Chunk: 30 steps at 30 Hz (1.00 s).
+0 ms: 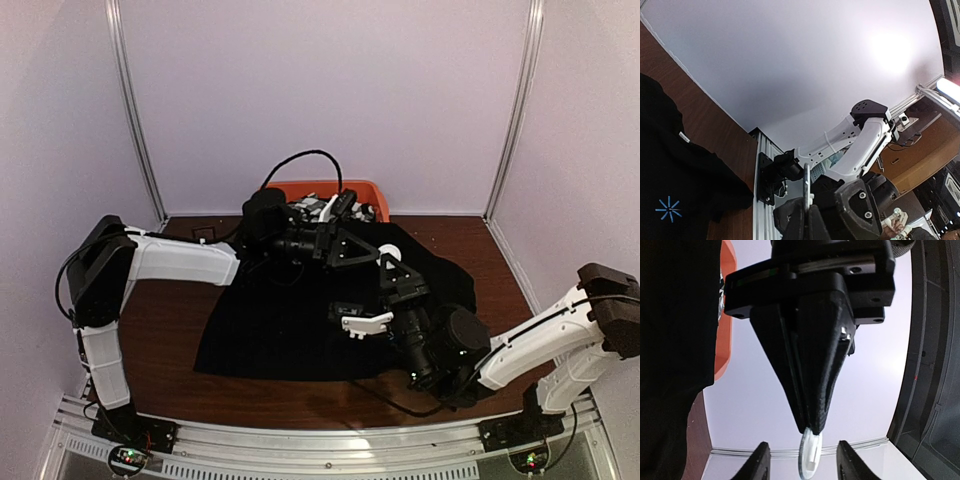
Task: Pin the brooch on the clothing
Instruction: Pass from the right arm to the left, then pass from the left arm to the right
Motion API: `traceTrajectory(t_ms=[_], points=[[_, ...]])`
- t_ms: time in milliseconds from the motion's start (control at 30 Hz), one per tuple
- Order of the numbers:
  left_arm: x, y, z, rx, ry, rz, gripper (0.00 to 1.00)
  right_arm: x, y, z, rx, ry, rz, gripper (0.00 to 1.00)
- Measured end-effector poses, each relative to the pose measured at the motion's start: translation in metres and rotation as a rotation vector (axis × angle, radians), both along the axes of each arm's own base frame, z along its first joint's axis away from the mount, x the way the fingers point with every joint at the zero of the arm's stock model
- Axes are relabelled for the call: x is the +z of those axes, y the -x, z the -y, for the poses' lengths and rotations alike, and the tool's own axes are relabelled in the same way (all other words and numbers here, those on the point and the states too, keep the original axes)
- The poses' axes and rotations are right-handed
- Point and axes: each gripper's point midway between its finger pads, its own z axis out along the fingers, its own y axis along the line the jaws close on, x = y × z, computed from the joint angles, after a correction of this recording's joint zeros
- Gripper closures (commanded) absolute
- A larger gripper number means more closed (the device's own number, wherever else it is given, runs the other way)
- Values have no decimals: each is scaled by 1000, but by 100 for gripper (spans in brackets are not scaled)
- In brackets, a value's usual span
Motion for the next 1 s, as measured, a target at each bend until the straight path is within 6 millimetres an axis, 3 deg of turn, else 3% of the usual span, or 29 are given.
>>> traceTrajectory(t_ms=[200,300,567,667,833,1000], points=[[-6,-5,0,23,-7,56,100,21,6,15,-15,-108,-11,26],[-3,-7,-3,32,1,95,100,36,10,33,-24,-273,-43,23],[-21,-26,-10,96,-75,129,100,130,21,92,181,-967,-196,14],[-24,-27,-12,102,-92,140,100,148,22,101,270,-1114,-276,12],[-14,-25,-15,105,-80,189,100,136,8,85,336,-1222,-478,14],[7,-18,-21,104,-37,267,100,99,-17,69,351,-1370,-761,22]])
